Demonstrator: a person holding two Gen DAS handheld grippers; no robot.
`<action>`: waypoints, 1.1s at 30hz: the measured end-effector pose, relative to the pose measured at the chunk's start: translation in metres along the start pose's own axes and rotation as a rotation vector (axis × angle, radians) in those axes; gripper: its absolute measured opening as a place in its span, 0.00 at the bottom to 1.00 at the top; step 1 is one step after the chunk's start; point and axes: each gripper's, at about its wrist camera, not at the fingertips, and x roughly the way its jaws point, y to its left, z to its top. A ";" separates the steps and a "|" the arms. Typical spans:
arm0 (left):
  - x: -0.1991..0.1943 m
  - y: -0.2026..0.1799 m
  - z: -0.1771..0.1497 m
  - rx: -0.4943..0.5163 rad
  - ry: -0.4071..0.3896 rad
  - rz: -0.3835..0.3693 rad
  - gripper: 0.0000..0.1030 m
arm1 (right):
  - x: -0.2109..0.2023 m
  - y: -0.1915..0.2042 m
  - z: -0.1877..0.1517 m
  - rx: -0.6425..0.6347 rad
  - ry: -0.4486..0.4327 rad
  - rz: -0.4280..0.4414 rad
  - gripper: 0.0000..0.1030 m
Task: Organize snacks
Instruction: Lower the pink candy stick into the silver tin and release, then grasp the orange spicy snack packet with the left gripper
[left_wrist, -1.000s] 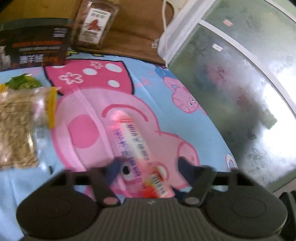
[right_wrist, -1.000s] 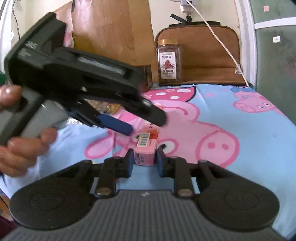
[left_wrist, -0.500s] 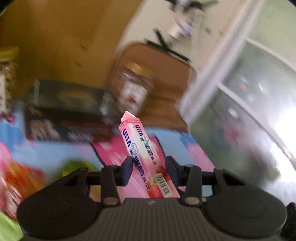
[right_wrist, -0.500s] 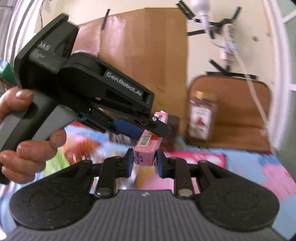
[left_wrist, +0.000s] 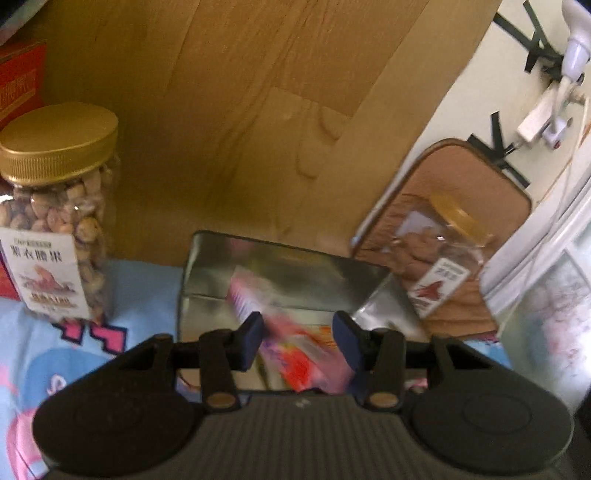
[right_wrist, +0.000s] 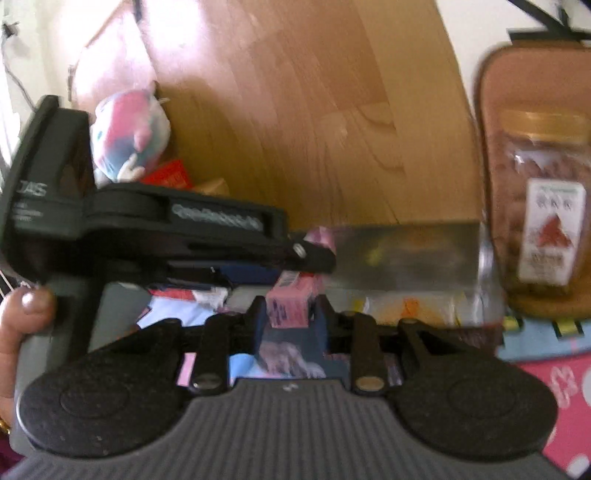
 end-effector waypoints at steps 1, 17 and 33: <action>0.000 0.001 -0.002 0.006 -0.004 0.011 0.41 | 0.001 0.004 -0.001 -0.019 0.003 -0.013 0.37; -0.119 0.082 -0.129 -0.110 -0.054 -0.126 0.54 | -0.047 0.018 -0.076 0.125 0.153 0.177 0.47; -0.163 0.015 -0.167 -0.040 -0.088 -0.318 0.41 | -0.147 0.045 -0.091 0.238 -0.084 0.197 0.06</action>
